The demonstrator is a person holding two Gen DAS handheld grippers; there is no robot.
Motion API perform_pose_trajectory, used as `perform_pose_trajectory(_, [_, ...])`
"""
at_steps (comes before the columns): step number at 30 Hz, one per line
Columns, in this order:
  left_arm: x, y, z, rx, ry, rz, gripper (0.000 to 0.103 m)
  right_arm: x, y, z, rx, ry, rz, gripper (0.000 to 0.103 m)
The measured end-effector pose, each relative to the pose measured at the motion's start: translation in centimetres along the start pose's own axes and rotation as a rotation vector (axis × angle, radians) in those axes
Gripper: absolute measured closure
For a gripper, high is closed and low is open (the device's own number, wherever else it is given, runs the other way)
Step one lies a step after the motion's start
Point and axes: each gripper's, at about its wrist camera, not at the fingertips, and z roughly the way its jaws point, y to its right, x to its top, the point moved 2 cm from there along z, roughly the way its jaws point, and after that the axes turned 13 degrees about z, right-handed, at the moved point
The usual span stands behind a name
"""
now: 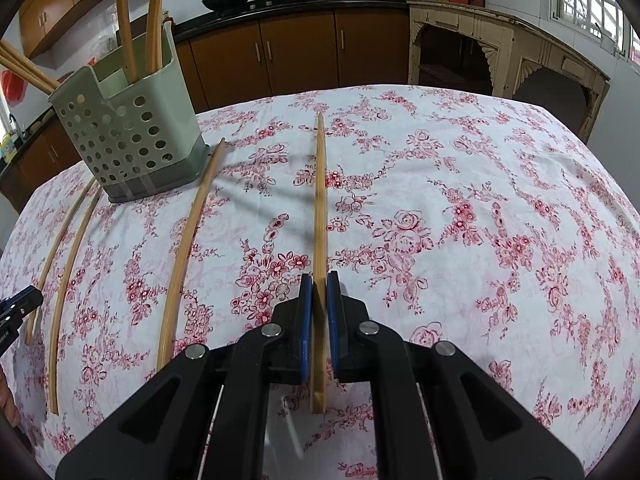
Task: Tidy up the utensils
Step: 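Keep both chopsticks pinched at their ends against the cloth, then lift both held chopsticks upright above the green holder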
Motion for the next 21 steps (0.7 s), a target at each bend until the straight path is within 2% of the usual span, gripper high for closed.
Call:
perform_pose_trajectory(13, [-0.6, 0.6, -1.0, 0.002, -0.025, 0.019, 0.095, -0.5, 0.4, -1.1, 0.032, -0.007, 0.005, 0.095])
perform_pose_trajectory(18, [0.0, 0.4, -3.3, 0.008, 0.018, 0.033, 0.095, 0.3, 0.5, -4.3, 0.053, 0.076, 0.003, 0.095])
perform_pose_trajectory(21, [0.9, 0.1, -5.6, 0.007, 0.073, 0.042, 0.095, 1.3, 0.2, -6.4, 0.063, 0.131, -0.008, 0.095])
